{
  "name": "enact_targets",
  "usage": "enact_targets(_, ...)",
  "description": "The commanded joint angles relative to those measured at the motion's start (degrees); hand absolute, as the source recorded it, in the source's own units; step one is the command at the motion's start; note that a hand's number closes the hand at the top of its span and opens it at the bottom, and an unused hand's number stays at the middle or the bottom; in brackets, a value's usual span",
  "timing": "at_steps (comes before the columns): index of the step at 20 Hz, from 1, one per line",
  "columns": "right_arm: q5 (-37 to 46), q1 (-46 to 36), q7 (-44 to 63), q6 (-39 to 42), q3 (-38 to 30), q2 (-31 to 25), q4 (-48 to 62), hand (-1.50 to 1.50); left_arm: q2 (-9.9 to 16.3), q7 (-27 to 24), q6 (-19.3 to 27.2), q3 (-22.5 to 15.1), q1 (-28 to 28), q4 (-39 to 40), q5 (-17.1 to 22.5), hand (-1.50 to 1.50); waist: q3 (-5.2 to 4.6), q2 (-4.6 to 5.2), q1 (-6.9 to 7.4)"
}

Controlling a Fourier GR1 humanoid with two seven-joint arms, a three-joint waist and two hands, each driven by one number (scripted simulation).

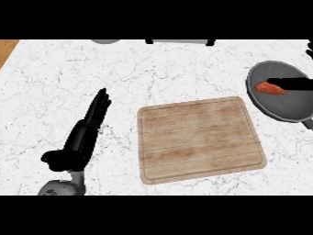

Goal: Pick the sweet potato from the cutting board and place it in the pan

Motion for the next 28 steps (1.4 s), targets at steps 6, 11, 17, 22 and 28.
enact_targets(6,-8.58,5.63,-7.41,22.02,-6.31,-7.76,3.06,-1.50,0.92,-2.17,-0.35,2.30,1.88,0.62,1.14,0.00,-0.12,-0.70,-1.92)
enact_targets(11,-8.75,9.99,-12.80,31.56,-4.76,-8.96,2.86,-1.50,1.08,-1.06,-1.32,1.84,1.85,-0.84,1.50,0.00,-0.12,-0.78,-1.76)
enact_targets(17,-8.31,13.07,-17.95,33.91,-2.85,-10.19,1.73,-1.50,0.17,-3.97,-0.72,2.57,-0.40,4.47,0.39,0.00,-0.10,-0.63,-1.66)
enact_targets(22,-10.05,18.76,-18.32,37.79,-1.49,-13.02,-2.13,-1.50,-0.60,0.36,0.96,-0.03,3.82,-3.47,-1.16,0.00,-0.20,-1.18,-2.56)
enact_targets(28,-10.13,19.17,-18.86,34.95,1.23,-10.82,-2.69,-1.50,-0.59,-0.70,0.19,0.77,2.57,-0.01,-1.16,0.00,-0.18,-1.02,-2.29)
